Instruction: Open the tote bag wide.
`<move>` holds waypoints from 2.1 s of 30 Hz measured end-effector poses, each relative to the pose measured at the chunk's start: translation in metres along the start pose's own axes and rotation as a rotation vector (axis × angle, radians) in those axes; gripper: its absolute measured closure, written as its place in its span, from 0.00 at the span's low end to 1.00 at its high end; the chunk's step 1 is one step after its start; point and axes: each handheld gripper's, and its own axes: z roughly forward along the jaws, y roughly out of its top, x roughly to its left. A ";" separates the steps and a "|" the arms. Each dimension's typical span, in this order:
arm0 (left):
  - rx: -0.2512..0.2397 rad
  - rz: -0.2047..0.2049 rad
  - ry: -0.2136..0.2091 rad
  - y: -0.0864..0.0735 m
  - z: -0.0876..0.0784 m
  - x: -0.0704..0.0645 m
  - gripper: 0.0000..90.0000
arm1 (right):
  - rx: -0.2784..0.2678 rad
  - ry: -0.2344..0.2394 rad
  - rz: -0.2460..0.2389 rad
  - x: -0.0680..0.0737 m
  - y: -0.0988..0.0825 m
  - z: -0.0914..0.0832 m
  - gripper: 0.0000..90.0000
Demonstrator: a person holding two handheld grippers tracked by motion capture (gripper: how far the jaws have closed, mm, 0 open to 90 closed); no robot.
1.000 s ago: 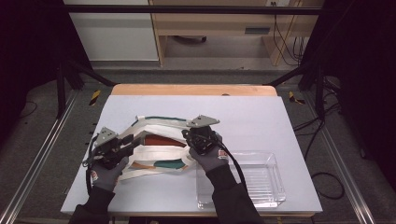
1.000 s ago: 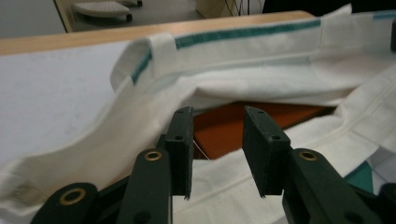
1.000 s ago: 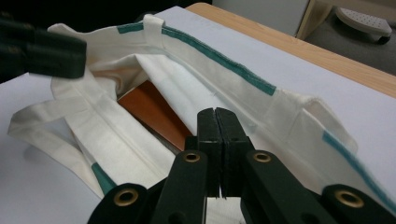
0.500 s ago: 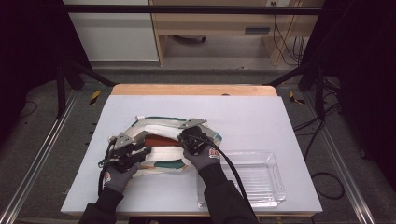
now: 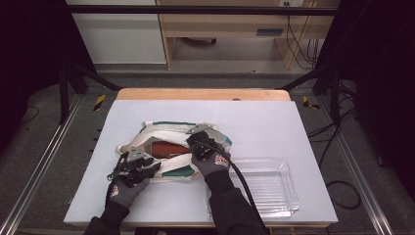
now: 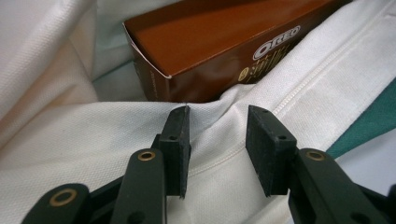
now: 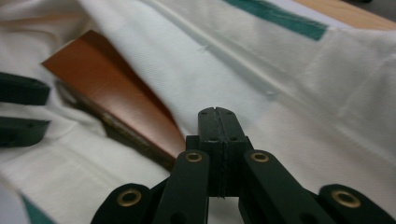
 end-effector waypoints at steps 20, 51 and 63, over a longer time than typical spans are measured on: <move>0.008 0.004 0.002 -0.001 0.002 0.000 0.66 | -0.297 0.059 0.059 -0.008 0.026 -0.059 1.00; 0.018 0.000 0.001 -0.002 0.004 -0.002 0.66 | -0.015 -0.025 0.033 0.007 0.007 0.014 1.00; 0.023 0.006 -0.003 -0.003 0.006 -0.002 0.66 | 0.014 -0.107 0.100 0.001 0.017 0.023 1.00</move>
